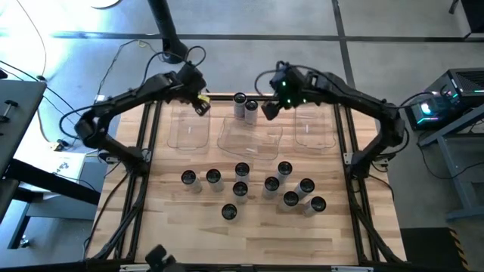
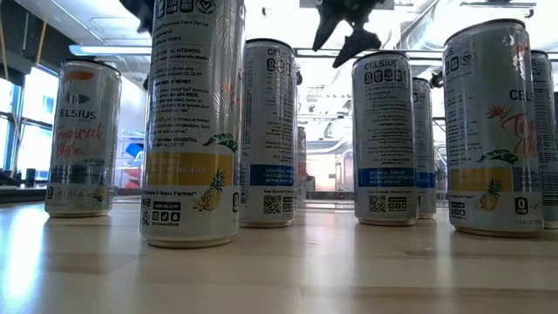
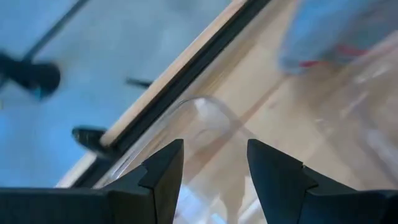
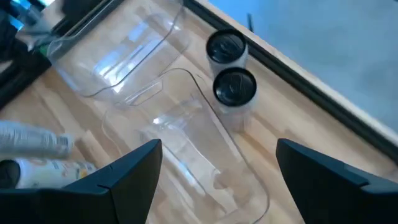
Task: Sort soda cans
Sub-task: Adjust the top left transparent bin, then move the white-pink soda can to the bottom middle of the table
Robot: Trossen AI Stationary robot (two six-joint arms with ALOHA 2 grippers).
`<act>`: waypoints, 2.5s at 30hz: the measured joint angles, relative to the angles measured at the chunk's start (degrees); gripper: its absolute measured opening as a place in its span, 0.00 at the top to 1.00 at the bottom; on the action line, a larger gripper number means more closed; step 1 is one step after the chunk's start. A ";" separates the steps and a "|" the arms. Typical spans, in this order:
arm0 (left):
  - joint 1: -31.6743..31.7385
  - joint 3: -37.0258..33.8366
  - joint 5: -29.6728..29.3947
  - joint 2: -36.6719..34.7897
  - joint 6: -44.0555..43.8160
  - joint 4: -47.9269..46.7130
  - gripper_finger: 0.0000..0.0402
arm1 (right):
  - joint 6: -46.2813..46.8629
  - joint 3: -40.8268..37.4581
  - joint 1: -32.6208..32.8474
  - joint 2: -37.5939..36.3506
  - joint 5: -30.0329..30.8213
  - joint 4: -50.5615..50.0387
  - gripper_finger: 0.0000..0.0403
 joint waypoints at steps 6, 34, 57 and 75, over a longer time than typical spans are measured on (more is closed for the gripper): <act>4.95 -0.04 0.59 5.64 -10.55 0.57 0.58 | -10.01 0.00 -8.43 0.39 -9.02 2.36 0.23; 11.97 -0.07 7.98 14.98 -25.91 13.77 1.00 | -5.42 0.00 -17.34 0.65 -17.11 11.42 0.23; 6.85 -0.07 3.68 8.72 -23.75 6.70 1.00 | -4.86 0.00 -14.41 3.04 -16.91 10.80 0.23; 8.57 -0.04 3.50 -13.01 -14.31 7.51 1.00 | -3.15 0.00 -11.13 16.81 -9.40 15.51 0.23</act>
